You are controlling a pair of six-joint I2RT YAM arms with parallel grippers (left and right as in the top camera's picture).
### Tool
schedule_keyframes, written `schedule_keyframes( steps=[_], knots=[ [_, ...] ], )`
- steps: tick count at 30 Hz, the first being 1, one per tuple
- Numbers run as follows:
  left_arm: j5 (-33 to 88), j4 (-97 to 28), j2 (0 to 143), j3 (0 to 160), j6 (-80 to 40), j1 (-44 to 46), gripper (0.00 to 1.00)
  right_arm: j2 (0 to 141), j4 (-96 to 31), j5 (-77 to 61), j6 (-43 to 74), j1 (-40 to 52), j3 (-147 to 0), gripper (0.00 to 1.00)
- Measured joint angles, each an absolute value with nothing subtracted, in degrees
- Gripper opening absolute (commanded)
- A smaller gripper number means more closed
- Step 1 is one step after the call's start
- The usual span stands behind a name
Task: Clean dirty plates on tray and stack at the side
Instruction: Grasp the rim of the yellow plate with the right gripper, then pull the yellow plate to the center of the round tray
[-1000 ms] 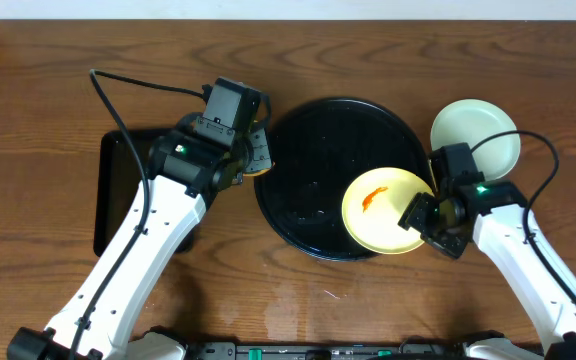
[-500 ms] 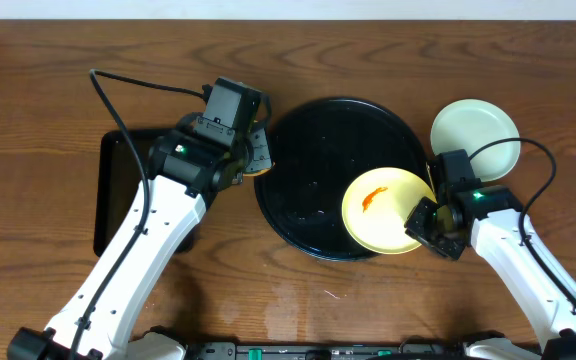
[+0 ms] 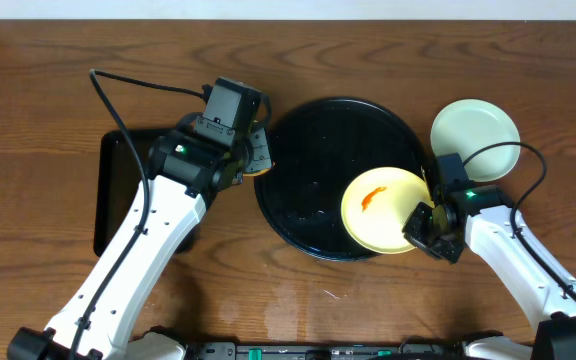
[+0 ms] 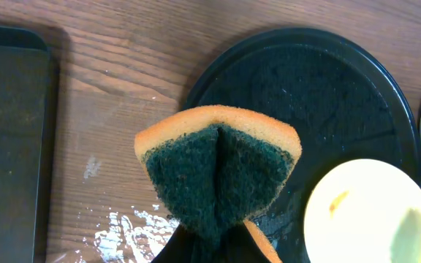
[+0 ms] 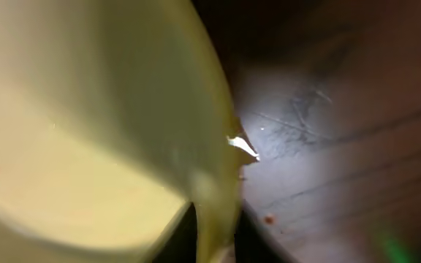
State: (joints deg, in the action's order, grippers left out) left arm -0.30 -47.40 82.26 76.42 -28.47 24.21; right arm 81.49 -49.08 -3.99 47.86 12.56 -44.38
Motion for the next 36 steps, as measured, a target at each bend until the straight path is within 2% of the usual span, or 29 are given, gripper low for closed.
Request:
schedule_keyframes(
  steps=[6,12,21,27,36],
  knots=[
    [-0.32,-47.40,82.26,76.42,-28.45,24.21,0.08,81.52,-46.98,-4.40,46.87,12.56,-44.38,0.01],
    [-0.32,-47.40,82.26,76.42,-28.47,24.21,0.08,81.76,-41.87,-6.76,40.75,12.56,-46.06,0.01],
    [-0.30,-47.37,82.26,76.42,-28.45,24.21,0.08,83.00,-23.81,-7.49,34.00,12.56,-48.66,0.01],
    [-0.32,-47.35,82.26,76.42,-28.47,24.21,0.08,89.49,-16.21,-12.99,28.56,13.65,-48.77,0.01],
    [1.17,-46.28,84.60,76.42,-28.45,24.21,0.08,99.53,-14.74,-16.08,28.58,16.21,-48.82,0.01]
  ],
)
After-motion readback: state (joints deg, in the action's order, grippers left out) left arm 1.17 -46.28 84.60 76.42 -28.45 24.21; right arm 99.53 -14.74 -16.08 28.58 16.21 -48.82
